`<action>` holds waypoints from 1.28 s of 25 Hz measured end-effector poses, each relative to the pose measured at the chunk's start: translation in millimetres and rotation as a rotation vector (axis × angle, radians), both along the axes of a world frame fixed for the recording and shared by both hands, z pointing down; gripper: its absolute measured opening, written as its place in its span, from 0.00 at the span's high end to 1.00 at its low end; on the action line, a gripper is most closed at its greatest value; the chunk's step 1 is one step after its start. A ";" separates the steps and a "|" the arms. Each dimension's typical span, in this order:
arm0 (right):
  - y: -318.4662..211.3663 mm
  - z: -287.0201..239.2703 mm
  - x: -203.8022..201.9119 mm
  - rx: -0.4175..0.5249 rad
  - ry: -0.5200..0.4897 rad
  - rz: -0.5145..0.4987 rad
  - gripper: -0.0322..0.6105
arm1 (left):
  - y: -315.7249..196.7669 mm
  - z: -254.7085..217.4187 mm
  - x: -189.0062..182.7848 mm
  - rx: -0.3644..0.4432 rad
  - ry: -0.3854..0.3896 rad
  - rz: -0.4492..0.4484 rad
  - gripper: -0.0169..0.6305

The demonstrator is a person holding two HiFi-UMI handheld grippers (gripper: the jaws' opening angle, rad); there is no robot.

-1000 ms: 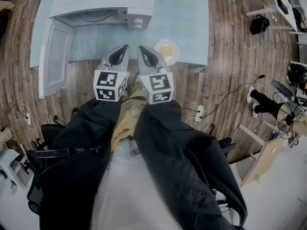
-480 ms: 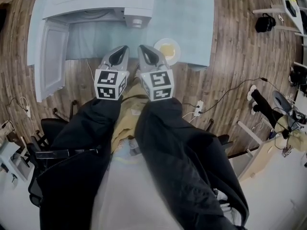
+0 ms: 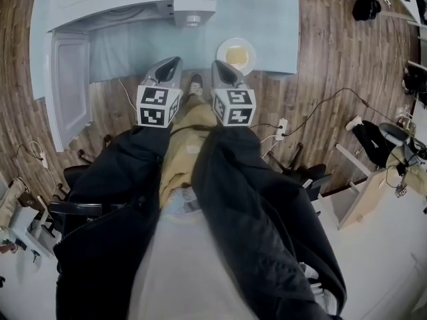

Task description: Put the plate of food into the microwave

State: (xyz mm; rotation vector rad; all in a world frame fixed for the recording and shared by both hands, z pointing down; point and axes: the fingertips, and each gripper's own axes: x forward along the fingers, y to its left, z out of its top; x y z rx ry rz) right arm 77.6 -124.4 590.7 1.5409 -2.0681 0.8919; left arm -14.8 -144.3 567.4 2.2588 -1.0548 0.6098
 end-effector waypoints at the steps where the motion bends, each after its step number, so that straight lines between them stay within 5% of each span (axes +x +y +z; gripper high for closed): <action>1: 5.5 9.1 6.2 -0.025 -0.001 0.024 0.95 | 3.9 5.6 -2.4 -0.016 -0.008 0.001 0.98; 21: 62.0 101.1 93.9 -0.229 -0.017 0.248 0.95 | 42.5 60.1 27.1 -0.149 -0.059 0.046 0.98; 23: 63.9 104.6 105.0 -0.225 -0.037 0.301 0.85 | 44.1 62.5 32.0 -0.155 -0.063 0.050 0.98; 32: 61.8 121.5 134.1 -0.244 -0.101 0.420 0.75 | 46.8 72.6 48.7 -0.180 -0.086 0.064 0.98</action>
